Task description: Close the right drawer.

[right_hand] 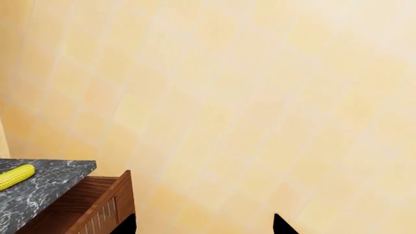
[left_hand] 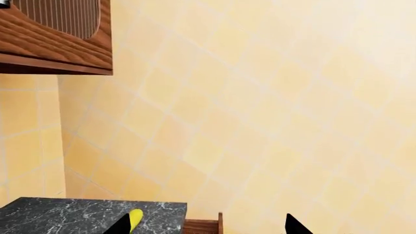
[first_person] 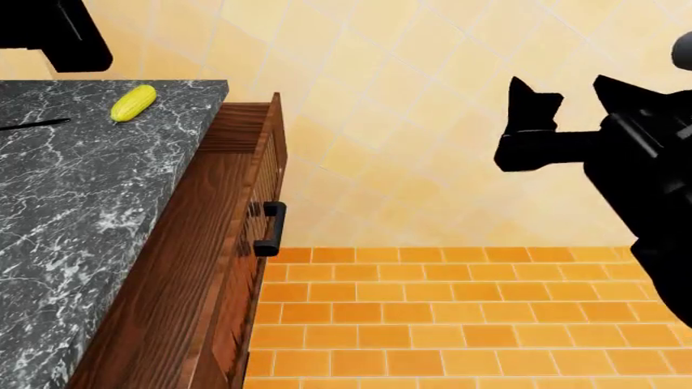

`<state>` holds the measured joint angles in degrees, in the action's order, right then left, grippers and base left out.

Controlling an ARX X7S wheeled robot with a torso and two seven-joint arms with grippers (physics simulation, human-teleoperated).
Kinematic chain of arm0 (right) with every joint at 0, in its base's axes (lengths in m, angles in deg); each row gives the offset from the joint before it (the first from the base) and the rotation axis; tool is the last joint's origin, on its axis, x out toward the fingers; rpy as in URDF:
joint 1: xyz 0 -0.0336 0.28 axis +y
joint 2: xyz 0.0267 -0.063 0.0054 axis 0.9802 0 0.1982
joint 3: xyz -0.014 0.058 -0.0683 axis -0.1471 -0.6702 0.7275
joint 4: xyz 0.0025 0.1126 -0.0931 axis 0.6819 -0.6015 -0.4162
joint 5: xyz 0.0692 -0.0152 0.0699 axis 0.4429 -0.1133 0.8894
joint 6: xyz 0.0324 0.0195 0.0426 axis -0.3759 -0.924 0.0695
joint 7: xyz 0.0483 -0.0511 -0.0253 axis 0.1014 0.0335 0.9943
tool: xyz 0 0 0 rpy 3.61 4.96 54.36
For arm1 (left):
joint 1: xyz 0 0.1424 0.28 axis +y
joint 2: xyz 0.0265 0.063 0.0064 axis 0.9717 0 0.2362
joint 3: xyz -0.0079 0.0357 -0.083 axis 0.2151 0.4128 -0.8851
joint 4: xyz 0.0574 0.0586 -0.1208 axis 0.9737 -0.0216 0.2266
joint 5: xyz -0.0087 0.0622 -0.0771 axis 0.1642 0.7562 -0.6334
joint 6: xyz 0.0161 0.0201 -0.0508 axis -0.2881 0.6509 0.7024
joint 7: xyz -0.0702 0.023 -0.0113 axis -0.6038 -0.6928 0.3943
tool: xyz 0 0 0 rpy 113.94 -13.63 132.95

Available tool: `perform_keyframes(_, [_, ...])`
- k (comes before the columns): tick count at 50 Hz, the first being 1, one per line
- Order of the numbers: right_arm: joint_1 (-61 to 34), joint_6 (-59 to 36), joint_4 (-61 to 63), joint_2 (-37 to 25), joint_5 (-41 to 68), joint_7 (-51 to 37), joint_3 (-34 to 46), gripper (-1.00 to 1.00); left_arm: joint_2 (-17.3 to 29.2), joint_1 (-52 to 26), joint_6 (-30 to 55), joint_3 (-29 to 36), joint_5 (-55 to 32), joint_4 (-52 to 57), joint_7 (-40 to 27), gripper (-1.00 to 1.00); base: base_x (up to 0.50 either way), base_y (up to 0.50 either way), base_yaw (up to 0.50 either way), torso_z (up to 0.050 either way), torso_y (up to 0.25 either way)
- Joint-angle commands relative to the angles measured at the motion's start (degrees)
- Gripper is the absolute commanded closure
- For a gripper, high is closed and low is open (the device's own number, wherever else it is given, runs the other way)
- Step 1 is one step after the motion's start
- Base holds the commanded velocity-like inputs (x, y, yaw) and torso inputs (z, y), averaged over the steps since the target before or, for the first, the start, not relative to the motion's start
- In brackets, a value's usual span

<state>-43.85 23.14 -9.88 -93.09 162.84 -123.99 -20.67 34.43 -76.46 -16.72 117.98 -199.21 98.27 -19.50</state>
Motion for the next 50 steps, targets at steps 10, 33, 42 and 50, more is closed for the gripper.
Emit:
perform_keyframes(10, [-1.70,-0.05,1.77,-5.93,4.16,-0.24,-4.33,-1.00,-0.94,1.06,-0.22,1.29,0.63,1.70,-1.00,-1.00,0.00,0.00,0.00,0.000,0.000])
perform_keyframes(33, [-4.17,-0.07,0.53,-7.10,6.36,-0.86,-5.52,-1.00,-13.18,3.35,-2.84,8.96,0.61,6.31,-8.78,-1.00,0.00,0.00,0.00,0.000,0.000])
perform_keyframes(42, [-4.04,0.05,0.24,-7.26,6.19,-0.60,-5.68,-1.00,-17.47,3.15,-2.96,11.84,2.04,4.78,-9.93,-1.00,0.00,0.00,0.00,0.000,0.000])
perform_keyframes(50, [-4.18,0.16,-0.18,-7.43,6.20,-0.20,-5.92,-1.00,-21.85,6.37,-3.23,15.66,5.15,4.03,-10.17,-1.00,0.00,0.00,0.00,0.000,0.000])
